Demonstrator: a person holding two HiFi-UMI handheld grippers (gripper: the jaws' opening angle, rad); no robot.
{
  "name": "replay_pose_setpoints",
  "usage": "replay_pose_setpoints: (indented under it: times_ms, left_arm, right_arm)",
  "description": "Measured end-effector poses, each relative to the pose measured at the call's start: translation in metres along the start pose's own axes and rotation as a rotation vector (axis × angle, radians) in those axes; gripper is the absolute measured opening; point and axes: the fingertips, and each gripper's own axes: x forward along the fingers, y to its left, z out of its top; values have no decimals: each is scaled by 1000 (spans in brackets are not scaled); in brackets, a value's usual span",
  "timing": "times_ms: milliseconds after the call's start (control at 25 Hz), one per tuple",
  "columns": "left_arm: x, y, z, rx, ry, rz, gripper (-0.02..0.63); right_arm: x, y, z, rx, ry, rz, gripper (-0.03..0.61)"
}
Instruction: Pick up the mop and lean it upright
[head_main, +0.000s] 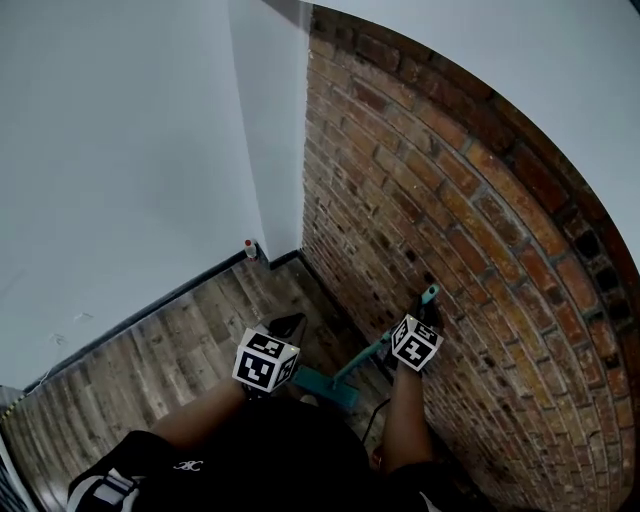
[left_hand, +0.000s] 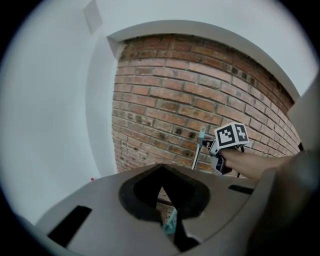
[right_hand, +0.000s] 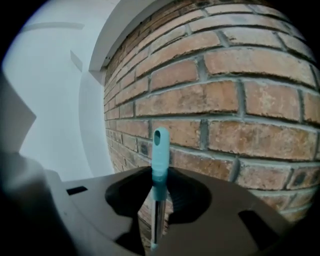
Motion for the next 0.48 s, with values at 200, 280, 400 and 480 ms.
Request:
replay_pose_setpoints:
  times_ms: [200, 280, 400, 480]
  left_arm:
    - [-9, 13, -5, -43, -8, 54, -8]
    - [-12, 17, -5, -61, -15, 69, -8]
    - [-12, 24, -6, -78, -30, 80, -8]
    - [-9, 25, -6, -86, -35, 76, -8]
  right_arm:
    - [21, 2, -6, 6, 47, 13, 107]
    - [25, 8, -15, 48, 82, 48, 132]
    - [19, 10, -17, 74, 47, 50, 221]
    - [12, 11, -14, 55, 28, 45, 221]
